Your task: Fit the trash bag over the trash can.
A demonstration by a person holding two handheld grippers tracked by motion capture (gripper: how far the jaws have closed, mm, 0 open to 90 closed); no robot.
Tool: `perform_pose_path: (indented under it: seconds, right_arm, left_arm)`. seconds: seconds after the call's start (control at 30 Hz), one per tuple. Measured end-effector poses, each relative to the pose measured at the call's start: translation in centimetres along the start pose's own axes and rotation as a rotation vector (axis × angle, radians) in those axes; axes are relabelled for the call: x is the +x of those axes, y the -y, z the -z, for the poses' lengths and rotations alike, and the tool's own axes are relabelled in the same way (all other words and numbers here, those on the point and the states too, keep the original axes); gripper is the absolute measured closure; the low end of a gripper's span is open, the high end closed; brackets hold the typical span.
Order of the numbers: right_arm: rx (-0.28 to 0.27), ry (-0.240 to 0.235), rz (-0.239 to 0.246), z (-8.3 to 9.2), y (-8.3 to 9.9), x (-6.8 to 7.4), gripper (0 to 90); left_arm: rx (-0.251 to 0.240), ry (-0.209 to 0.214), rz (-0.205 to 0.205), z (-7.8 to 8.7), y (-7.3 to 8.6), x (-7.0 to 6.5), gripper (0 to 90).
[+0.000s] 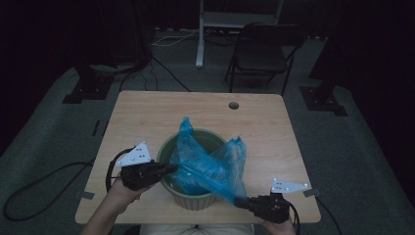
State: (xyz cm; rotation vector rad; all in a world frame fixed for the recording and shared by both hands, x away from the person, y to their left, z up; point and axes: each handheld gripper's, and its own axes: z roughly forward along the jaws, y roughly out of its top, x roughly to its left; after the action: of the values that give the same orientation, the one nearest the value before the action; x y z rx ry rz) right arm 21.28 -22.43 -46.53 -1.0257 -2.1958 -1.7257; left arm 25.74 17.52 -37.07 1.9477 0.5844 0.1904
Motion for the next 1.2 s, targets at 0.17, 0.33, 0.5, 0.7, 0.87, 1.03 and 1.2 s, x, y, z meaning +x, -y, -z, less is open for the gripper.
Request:
perform_pose_path:
  seconds: [0.17, 0.33, 0.5, 0.7, 0.87, 1.03, 1.2]
  right_arm:
    - [0.034, 0.189, -0.048, 1.2, -0.4, -2.4, 84.8]
    - [-0.02, 0.279, -0.054, 2.9, -2.2, -3.5, 85.2]
    - [-0.133, 0.36, 0.042, 4.3, -8.0, -3.5, 85.0]
    - [-0.186, 0.27, 0.086, 2.5, -13.7, -3.5, 82.1]
    - [-0.124, 0.176, 0.175, -1.5, -16.9, -0.9, 70.3]
    - [-0.045, 0.107, 0.251, -5.0, -18.8, 1.8, 57.2]
    - [0.042, 0.038, 0.262, -7.6, -19.1, 2.8, 48.3]
  left_arm:
    - [-0.003, -0.002, 0.02, 0.1, 0.5, 0.4, 90.0]
    - [-0.012, 0.009, 0.032, 0.0, 0.5, 0.7, 90.0]
    - [-0.014, 0.006, 0.037, -0.3, 0.2, 0.9, 90.0]
    - [-0.02, 0.01, 0.056, -0.7, 0.2, 1.6, 90.0]
    - [-0.024, 0.003, 0.048, -0.6, -0.2, 1.6, 90.0]
    - [-0.027, 0.001, 0.02, -0.5, -0.8, 1.2, 90.0]
    - [-0.045, -0.012, -0.002, -0.2, -1.4, 0.7, 90.0]
